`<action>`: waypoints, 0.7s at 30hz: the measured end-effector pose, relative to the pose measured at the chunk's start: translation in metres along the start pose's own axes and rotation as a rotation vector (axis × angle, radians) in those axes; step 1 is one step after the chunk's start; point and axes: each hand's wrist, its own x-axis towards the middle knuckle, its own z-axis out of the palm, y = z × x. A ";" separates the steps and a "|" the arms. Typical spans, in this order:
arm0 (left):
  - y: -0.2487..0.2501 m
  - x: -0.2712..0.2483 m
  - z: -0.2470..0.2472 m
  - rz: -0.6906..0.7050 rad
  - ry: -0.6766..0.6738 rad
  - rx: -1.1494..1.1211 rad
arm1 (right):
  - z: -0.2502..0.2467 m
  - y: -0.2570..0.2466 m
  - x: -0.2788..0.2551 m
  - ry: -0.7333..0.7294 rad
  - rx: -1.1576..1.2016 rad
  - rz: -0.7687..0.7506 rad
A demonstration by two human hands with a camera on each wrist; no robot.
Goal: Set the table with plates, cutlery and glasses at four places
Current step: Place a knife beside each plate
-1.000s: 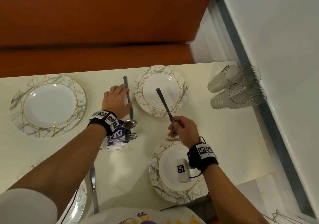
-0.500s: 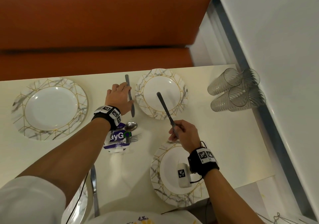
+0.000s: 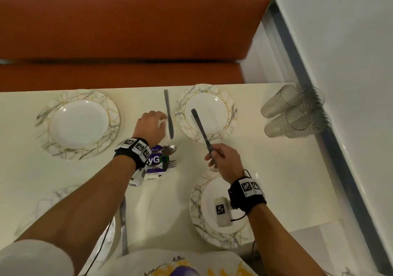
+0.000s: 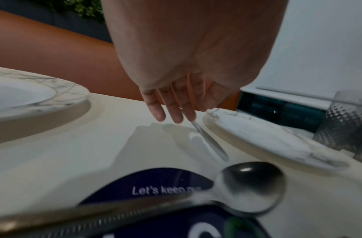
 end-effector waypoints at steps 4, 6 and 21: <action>0.022 -0.039 -0.004 -0.098 -0.036 -0.259 | 0.022 -0.007 -0.005 -0.080 0.012 -0.067; 0.037 -0.058 -0.004 -0.120 -0.006 -0.367 | 0.034 -0.011 -0.007 -0.128 -0.002 -0.114; 0.014 -0.151 -0.041 -0.445 0.133 -0.734 | 0.109 -0.029 -0.057 -0.381 0.005 -0.227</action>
